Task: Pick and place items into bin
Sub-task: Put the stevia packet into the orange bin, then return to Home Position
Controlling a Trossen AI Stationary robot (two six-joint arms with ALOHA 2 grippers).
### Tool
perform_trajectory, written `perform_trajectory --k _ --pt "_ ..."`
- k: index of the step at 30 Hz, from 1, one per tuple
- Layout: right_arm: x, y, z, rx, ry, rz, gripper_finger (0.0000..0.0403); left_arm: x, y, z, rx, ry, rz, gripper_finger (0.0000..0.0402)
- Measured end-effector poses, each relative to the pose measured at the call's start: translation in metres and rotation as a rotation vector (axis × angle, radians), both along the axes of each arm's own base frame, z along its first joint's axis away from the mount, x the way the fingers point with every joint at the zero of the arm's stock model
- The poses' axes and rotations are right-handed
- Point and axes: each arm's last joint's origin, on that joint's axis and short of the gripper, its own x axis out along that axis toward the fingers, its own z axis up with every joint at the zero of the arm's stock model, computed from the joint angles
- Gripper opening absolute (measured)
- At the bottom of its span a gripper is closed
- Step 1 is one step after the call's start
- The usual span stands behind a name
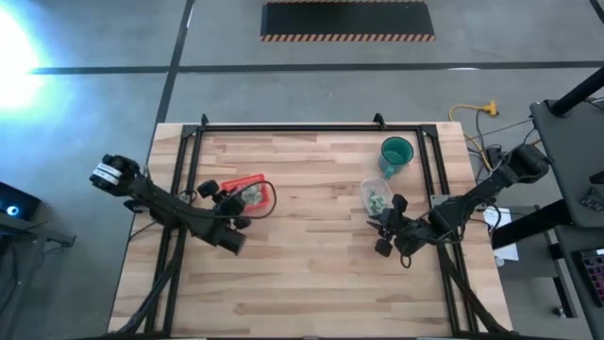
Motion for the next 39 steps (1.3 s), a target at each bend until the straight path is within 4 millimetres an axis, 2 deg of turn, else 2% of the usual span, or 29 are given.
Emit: perform_trajectory --k 6,11,17,22,26,29,32,35,39 --pt "0.0 0.0 0.0 -0.002 0.0 0.0 0.0068 0.007 -0.003 0.008 0.008 0.024 -0.034 0.0132" --pt "0.005 0.001 0.007 -0.112 -0.021 0.033 0.0068 0.023 -0.011 0.029 0.022 0.046 -0.103 0.0139" --pt "0.015 0.007 0.027 -0.242 -0.006 0.135 0.0068 0.044 -0.021 0.055 0.055 0.046 -0.207 0.014" --pt "0.028 0.014 0.055 -0.38 -0.003 0.245 0.0068 0.072 -0.029 0.077 0.229 -0.017 -0.319 0.014" --pt "0.039 0.018 0.081 -0.507 -0.055 0.328 0.0068 0.087 -0.031 0.11 0.253 -0.111 -0.547 0.014" --pt "0.042 0.014 0.098 -0.547 -0.127 0.427 0.0068 0.082 -0.024 0.141 0.235 -0.273 -0.722 0.014" --pt "0.039 0.0 0.115 -0.498 -0.227 0.577 0.0068 0.064 -0.008 0.165 0.219 -0.383 -0.77 0.014" --pt "0.03 -0.022 0.13 -0.445 -0.32 0.664 0.0068 0.044 0.005 0.172 0.212 -0.443 -0.798 0.014" --pt "0.015 -0.051 0.143 -0.418 -0.385 0.654 0.0068 0.017 0.015 0.173 0.232 -0.489 -0.837 0.014"
